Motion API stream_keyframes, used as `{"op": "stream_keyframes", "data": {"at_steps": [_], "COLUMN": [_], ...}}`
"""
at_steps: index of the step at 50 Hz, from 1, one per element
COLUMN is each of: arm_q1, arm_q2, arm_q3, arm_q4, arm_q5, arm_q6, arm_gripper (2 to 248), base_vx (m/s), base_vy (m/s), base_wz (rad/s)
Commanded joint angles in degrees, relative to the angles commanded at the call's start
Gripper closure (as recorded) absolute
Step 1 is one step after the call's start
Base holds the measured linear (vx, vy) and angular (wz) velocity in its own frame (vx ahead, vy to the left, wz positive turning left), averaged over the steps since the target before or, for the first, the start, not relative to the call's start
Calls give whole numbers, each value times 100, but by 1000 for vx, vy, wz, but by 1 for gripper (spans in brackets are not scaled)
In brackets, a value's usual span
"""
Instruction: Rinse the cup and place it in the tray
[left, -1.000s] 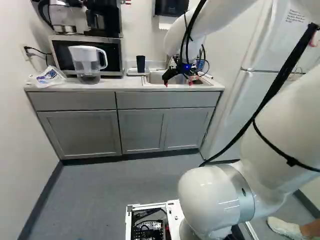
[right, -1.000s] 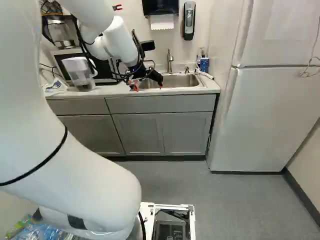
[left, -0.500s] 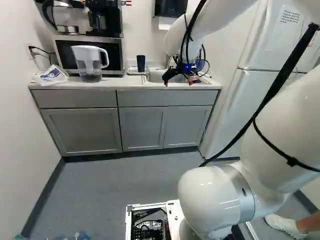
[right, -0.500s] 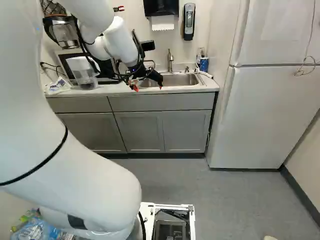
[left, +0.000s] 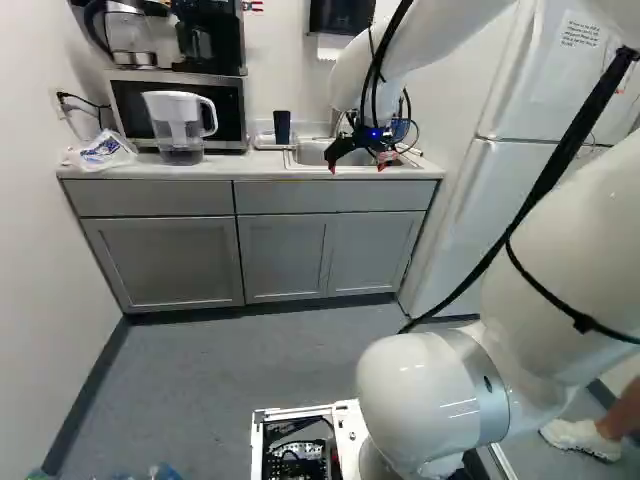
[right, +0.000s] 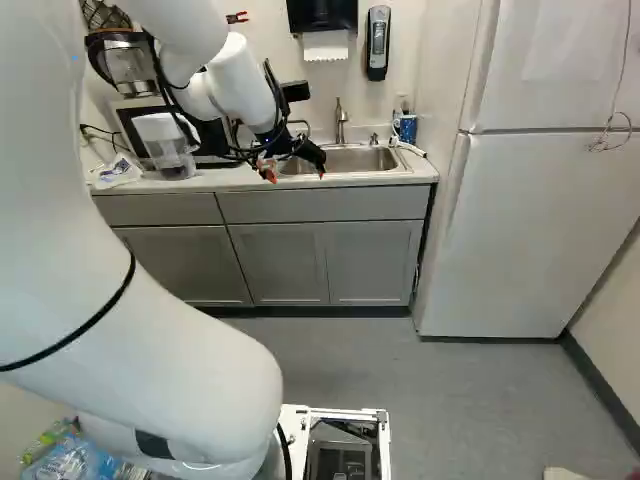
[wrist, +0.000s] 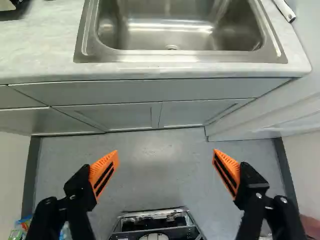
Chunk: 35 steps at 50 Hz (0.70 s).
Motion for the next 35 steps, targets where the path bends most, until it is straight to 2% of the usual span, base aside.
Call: {"op": "stream_keyframes", "data": {"at_steps": [16, 35], "arm_q1": [-2, -8], "arm_q2": [13, 53], "arm_q3": [69, 288], "arm_q4": [21, 88], "arm_q5": [109, 455], "arm_q6": [-19, -82], "arm_gripper": [3, 3], "base_vx": [0, 0], "base_vy": [0, 0], "base_wz": [0, 0]}}
